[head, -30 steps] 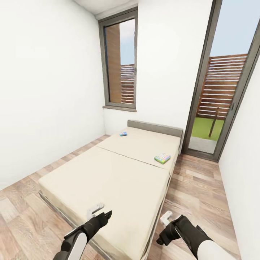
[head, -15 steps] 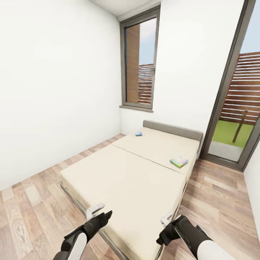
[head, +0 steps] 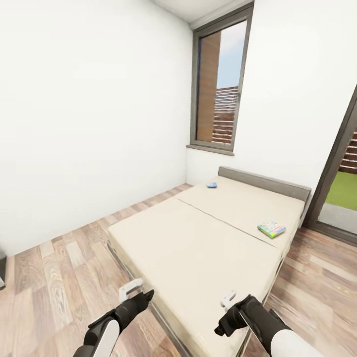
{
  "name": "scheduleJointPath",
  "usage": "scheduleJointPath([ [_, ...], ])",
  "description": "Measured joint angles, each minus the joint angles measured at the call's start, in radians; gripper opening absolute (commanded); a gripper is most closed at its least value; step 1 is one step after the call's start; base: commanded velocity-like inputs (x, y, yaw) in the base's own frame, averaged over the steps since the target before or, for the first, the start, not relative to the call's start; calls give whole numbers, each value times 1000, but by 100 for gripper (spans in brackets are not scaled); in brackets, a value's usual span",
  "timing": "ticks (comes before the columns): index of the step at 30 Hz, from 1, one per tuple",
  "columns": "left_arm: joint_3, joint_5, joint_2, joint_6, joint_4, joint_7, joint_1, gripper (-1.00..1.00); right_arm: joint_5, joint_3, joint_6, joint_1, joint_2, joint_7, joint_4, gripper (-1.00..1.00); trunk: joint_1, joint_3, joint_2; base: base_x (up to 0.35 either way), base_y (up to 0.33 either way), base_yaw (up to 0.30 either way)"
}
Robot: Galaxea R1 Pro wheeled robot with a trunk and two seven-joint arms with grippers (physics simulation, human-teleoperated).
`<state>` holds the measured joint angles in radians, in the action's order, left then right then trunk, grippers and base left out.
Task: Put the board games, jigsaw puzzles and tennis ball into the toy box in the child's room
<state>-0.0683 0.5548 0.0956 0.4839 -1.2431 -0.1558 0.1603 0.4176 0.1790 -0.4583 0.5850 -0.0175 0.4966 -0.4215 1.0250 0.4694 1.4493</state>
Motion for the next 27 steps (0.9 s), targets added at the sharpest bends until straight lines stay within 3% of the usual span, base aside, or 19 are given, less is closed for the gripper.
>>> scheduleJointPath([
  [3, 4, 13, 0, 1, -4, -11, 0, 100, -1, 0, -15, 2, -2, 0, -3, 100, 0, 0, 0, 0, 0, 298],
  [14, 53, 144, -1, 3, -5, -114, -3, 100, -3, -2, -98, 37, -16, 5, -17, 100, 0, 0, 0, 0, 0, 298],
  [27, 59, 160, -3, 1, 3, -138, -3, 100, -3, -4, -109, 39, -10, 6, -19, 100, 0, 0, 0, 0, 0, 298],
])
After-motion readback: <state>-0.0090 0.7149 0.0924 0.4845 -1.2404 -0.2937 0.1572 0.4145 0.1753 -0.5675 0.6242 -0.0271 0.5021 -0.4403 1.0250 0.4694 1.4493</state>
